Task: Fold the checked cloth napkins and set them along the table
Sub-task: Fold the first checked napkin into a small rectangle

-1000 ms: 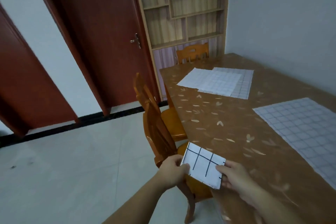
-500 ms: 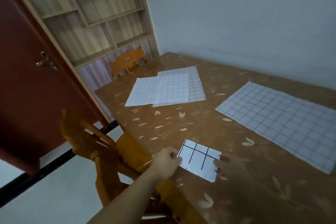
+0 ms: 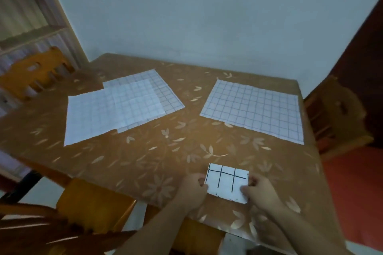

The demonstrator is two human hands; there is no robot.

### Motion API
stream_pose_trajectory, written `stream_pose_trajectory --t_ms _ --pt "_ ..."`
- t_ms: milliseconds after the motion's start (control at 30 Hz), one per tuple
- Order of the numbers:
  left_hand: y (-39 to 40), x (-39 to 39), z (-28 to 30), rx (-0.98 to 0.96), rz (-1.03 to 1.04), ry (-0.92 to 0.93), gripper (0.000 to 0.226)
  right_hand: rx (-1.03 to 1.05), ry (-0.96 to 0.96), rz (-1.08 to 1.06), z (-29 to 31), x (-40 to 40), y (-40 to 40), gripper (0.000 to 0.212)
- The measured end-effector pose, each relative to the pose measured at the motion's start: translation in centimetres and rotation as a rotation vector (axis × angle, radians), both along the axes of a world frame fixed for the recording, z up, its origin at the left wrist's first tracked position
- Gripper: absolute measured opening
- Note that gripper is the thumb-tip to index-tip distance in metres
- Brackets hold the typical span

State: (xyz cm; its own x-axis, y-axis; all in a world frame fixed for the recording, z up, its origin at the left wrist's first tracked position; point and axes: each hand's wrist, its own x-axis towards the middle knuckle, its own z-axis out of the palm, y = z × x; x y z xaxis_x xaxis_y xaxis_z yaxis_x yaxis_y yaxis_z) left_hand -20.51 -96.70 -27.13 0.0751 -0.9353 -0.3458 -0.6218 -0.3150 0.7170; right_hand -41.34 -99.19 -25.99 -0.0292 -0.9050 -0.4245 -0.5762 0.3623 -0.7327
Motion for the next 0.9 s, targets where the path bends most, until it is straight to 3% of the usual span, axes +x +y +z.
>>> stream_pose_trajectory --t_ms 400,533,667,800,900 --pt "-0.4 1.0 -4.9 0.116 0.088 -0.226 0.016 0.099 0.158 0.151 -6.9 2.7 -1.8 0.02" --pt "0.2 0.9 -5.0 0.148 0.128 -0.306 0.025 0.096 0.188 0.23 -6.7 2.1 -2.8 0.005" --pt "0.5 1.3 -3.3 0.081 0.119 -0.49 0.027 -0.073 0.337 0.353 -5.1 0.1 -3.9 0.015" --pt "1.3 0.6 0.0 -0.005 0.061 -0.58 0.033 -0.387 0.507 0.518 -1.3 -2.7 -4.5 0.032" --pt "2.1 -1.0 2.8 -0.091 -0.022 -0.649 0.029 -0.497 0.625 0.603 1.9 -4.9 -3.6 0.033"
